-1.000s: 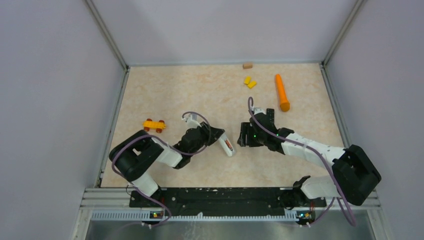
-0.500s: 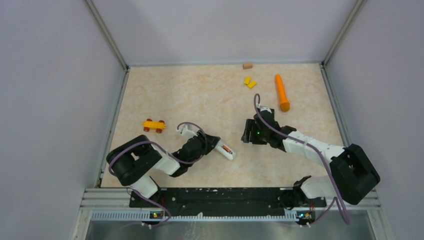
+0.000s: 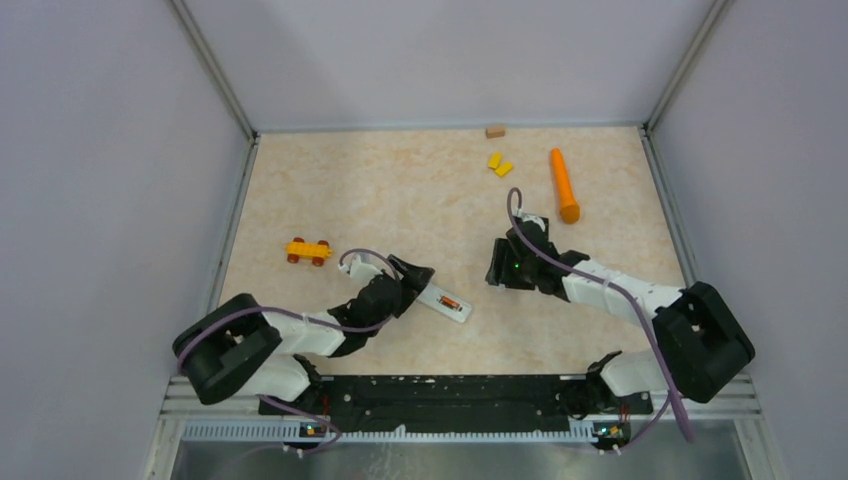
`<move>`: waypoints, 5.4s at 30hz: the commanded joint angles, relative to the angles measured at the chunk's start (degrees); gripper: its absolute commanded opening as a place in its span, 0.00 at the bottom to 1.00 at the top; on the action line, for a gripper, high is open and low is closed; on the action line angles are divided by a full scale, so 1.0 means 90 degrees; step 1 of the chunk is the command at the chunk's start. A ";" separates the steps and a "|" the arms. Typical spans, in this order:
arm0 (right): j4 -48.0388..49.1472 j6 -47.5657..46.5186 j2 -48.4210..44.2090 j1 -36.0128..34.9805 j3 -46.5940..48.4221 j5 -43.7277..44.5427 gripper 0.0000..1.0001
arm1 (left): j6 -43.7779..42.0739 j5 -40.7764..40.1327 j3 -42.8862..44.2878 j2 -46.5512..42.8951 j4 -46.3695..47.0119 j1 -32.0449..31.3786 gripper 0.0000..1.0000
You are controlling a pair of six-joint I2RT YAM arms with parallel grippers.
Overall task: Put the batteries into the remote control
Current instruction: Place the remote control at the center of the board, then pick up the battery cover at the center of the board, then adjust the battery cover.
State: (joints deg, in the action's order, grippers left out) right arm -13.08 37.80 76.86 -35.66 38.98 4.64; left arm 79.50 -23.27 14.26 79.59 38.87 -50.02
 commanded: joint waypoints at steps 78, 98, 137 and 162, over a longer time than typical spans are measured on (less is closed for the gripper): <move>-0.1276 -0.0887 0.0992 -0.0435 0.1156 0.0764 0.00 | -0.3001 0.1843 0.1104 -0.2115 -0.2221 0.1647 0.99; -0.0060 0.0262 -0.0189 -0.0286 0.1234 -0.1143 0.00 | -0.2684 0.5159 0.1881 -0.0435 -0.0734 0.1340 0.77; 0.1405 0.4567 -0.1470 0.0466 0.0961 -0.2930 0.57 | -1.2143 0.6002 0.2120 -0.1637 0.0049 0.1153 0.00; 0.2101 0.5448 -0.1027 0.0460 0.0849 -0.2970 0.10 | -1.4178 0.6637 0.2457 -0.1739 -0.0625 0.1082 0.08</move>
State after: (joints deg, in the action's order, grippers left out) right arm 1.17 84.25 66.78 -31.64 47.22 -22.09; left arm -47.35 34.26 34.61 65.36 32.88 -39.88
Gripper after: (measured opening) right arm 0.186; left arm 0.052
